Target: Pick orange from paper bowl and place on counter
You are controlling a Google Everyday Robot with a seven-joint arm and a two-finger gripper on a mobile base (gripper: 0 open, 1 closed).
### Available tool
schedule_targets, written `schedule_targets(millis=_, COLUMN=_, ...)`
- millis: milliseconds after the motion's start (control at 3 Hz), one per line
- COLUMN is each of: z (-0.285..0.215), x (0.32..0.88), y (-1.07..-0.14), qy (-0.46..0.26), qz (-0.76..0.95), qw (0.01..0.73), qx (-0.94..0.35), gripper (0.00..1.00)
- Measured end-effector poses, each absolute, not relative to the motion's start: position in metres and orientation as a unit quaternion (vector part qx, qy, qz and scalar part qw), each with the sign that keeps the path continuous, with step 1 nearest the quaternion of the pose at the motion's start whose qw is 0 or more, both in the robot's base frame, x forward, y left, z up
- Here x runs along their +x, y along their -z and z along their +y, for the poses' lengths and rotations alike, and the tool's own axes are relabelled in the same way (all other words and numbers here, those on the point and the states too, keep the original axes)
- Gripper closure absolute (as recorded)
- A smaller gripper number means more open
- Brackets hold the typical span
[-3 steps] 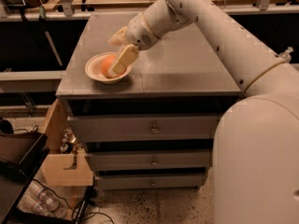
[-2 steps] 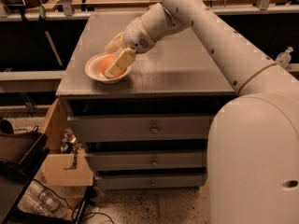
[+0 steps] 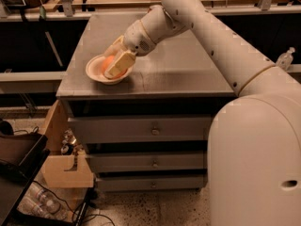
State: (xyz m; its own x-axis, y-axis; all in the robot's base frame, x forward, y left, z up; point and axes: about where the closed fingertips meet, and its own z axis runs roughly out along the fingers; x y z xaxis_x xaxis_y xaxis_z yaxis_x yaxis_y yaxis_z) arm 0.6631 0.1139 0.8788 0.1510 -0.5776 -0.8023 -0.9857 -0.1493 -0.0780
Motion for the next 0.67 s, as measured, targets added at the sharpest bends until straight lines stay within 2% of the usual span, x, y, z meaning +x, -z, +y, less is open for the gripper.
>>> schedule_targets(millis=333, z=0.1149, x=0.6623, y=-0.8761, qy=-0.320, qz=0.567, qw=0.316, qx=-0.690, gripper=0.59)
schedule_targets(millis=667, z=0.1158, x=0.6620, y=-0.8741, qy=-0.320, qz=0.566, qw=0.313, qx=-0.692, gripper=0.83)
